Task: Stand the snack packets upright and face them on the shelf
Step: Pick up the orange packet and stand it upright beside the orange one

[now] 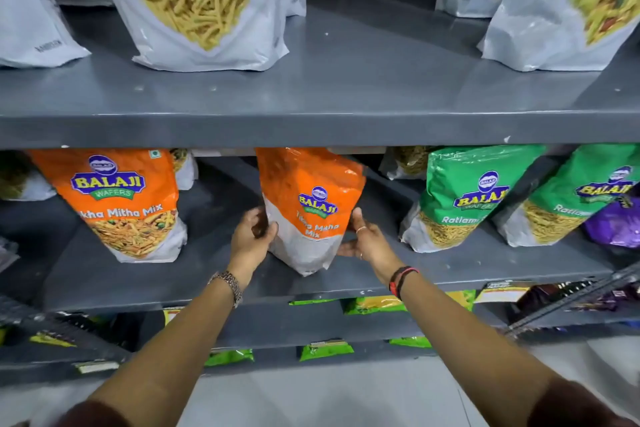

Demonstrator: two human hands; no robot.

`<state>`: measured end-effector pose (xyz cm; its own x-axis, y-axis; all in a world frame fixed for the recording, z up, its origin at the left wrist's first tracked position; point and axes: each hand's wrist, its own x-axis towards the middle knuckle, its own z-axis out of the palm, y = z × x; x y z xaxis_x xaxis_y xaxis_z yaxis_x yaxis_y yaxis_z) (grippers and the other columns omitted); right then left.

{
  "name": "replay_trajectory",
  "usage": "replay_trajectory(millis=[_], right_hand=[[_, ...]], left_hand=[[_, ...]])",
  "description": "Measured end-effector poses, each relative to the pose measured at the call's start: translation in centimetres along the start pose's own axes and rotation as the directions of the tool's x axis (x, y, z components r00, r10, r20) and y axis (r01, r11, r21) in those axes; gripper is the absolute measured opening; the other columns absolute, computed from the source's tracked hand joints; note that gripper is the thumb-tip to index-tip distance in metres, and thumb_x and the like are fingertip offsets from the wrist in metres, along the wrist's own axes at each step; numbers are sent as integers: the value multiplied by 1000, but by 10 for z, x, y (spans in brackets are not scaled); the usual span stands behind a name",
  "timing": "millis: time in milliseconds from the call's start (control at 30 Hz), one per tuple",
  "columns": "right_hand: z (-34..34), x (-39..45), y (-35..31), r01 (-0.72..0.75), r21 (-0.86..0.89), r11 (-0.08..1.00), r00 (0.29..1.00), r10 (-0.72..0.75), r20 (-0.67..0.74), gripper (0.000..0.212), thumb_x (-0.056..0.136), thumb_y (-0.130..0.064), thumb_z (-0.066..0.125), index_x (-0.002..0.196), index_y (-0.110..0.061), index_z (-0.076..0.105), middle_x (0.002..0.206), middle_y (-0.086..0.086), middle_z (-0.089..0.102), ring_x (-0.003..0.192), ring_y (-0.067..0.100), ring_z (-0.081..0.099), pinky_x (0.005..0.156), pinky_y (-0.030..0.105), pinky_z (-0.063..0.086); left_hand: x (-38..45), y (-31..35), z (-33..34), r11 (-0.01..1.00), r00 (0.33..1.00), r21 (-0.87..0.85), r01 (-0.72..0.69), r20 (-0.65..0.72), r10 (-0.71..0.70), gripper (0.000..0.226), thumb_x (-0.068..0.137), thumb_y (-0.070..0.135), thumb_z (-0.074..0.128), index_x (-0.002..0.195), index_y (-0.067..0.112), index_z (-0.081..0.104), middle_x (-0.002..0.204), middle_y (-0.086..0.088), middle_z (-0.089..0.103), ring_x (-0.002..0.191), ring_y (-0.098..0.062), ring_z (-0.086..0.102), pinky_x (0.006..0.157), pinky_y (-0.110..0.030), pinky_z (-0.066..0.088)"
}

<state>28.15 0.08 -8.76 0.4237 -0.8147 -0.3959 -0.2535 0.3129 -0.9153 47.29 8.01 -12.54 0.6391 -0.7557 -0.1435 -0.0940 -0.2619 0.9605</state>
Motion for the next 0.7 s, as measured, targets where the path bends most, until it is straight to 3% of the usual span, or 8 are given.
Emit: replay_trajectory(millis=[133,200,333,433,500,567,633,700], right_hand=[[4,-15,12,4,58,998,998,-8,63,41,98,-37,28,102,-4,53,87,3,63,60,14,68,59,23,59],[2,-18,14,18,30,999,997,-20,76,42,98,-37,27,102,-5,54,88,2,64,62,13,68,60,21,59],[-9,-5,7,58,6,998,995,-57,-79,45,98,-39,28,101,-7,59,100,12,62,73,17,61,63,22,53],[-9,12,-15,95,66,993,986,-84,-142,50,98,-39,26,112,-5,59,107,12,60,91,21,57,75,27,48],[-4,22,-36,83,88,993,992,-74,-106,57,97,-43,21,123,-5,55,123,10,60,108,23,56,92,35,46],[7,31,-53,35,88,996,999,-33,-30,65,94,-52,14,129,-11,50,137,11,54,124,26,51,110,43,36],[20,35,-64,-25,89,996,998,20,59,74,87,-66,10,129,-20,50,139,10,52,128,29,48,114,49,31],[29,35,-66,-58,107,993,989,42,145,79,81,-73,9,127,-24,52,132,13,57,119,29,55,109,51,37]], left_hand=[[18,1,14,996,996,-15,91,5,-91,37,85,15,61,120,9,55,125,-12,63,114,-27,59,99,-40,47],[14,5,17,986,987,-61,158,17,-157,35,86,17,60,120,10,56,126,-12,62,115,-28,58,100,-41,47],[-23,8,21,989,989,-67,133,-48,-137,39,90,19,53,128,7,50,130,-12,58,119,-27,55,98,-32,43],[-71,15,30,986,993,-140,90,-69,-100,42,94,17,47,133,5,41,130,-4,51,116,-13,48,93,-23,35],[-102,22,39,983,995,-157,93,-28,-98,46,94,22,46,137,10,36,126,6,42,114,-6,42,93,-21,32],[-119,18,52,987,998,-148,62,33,-57,48,93,29,47,137,20,30,136,6,39,122,-8,41,100,-24,32],[-125,17,65,988,995,-143,53,88,-41,58,93,34,45,143,23,18,152,2,25,139,-14,29,112,-29,26],[-129,25,77,986,990,-137,93,115,-77,70,95,35,40,149,23,-2,159,5,2,146,-13,10,114,-25,13]])
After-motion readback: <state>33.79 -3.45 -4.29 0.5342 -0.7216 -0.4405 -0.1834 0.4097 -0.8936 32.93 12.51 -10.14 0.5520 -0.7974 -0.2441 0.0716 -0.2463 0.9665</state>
